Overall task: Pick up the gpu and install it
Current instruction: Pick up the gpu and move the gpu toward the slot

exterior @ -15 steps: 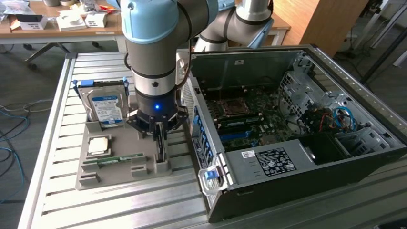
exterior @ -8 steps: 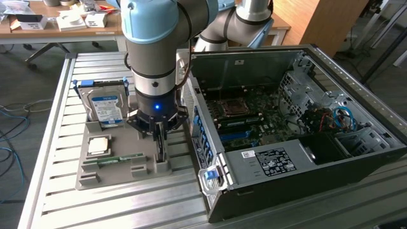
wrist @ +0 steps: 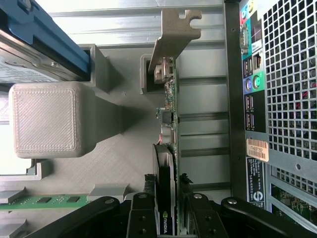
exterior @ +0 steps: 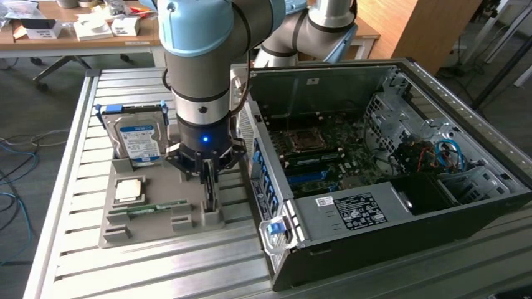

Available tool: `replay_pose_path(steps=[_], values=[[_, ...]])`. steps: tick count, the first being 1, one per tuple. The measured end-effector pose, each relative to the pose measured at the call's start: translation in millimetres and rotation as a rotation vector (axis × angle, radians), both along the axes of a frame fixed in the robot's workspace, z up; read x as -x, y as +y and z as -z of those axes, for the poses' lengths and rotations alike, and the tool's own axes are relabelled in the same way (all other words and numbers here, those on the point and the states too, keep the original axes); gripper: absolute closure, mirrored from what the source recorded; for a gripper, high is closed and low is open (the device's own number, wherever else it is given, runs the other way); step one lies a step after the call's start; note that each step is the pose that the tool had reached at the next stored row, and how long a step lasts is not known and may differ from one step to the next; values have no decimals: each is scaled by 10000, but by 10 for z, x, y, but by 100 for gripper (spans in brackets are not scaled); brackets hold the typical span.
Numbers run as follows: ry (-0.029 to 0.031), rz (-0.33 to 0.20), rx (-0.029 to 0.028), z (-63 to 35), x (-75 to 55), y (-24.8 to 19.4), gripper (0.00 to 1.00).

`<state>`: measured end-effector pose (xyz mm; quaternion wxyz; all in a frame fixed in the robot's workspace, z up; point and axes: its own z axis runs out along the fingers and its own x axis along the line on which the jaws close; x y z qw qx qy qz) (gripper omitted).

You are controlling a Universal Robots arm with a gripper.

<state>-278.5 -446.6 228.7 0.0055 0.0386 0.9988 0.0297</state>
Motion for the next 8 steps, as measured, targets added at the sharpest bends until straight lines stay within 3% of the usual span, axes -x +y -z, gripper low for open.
replay_pose_path(steps=[8], values=[[1,-2,-9,0,-6,5,68]])
